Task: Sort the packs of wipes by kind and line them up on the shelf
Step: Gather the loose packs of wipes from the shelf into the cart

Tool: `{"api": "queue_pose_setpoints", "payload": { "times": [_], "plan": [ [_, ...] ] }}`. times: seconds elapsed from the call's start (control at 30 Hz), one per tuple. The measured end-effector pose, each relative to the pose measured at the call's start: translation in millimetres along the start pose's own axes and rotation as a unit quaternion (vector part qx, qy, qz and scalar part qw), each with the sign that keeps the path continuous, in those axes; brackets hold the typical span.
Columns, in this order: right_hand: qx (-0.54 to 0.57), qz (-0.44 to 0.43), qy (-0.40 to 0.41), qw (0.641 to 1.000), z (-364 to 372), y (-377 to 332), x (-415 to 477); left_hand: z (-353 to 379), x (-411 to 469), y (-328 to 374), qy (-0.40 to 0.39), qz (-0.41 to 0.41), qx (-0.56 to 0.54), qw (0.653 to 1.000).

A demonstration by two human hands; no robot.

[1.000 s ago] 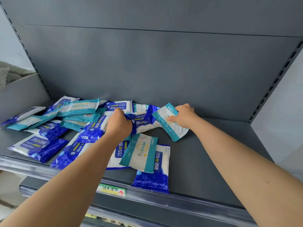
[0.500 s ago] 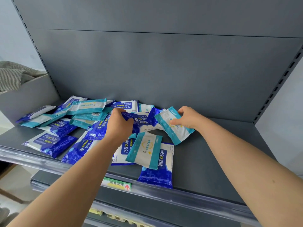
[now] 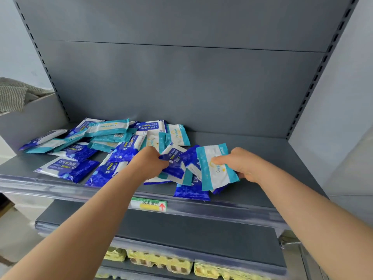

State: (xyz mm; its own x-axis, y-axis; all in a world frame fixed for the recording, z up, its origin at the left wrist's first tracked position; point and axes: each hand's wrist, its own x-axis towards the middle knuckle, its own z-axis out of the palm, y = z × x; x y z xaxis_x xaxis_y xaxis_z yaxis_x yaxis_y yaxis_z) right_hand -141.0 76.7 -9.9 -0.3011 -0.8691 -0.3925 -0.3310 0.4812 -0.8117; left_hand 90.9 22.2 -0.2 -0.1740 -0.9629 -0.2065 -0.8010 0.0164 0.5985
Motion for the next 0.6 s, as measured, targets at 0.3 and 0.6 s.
{"api": "queue_pose_setpoints", "payload": {
  "times": [0.3, 0.6],
  "plan": [
    [0.11, -0.018, 0.023, 0.994, 29, 11, -19, 4, -24, 7, -0.13, -0.007, -0.263, 0.956],
    [0.14, -0.054, 0.018, 0.988, 30, 10, -18, 23, -28, 22, -0.127, 0.013, -0.375, 0.918]
  ]
}}
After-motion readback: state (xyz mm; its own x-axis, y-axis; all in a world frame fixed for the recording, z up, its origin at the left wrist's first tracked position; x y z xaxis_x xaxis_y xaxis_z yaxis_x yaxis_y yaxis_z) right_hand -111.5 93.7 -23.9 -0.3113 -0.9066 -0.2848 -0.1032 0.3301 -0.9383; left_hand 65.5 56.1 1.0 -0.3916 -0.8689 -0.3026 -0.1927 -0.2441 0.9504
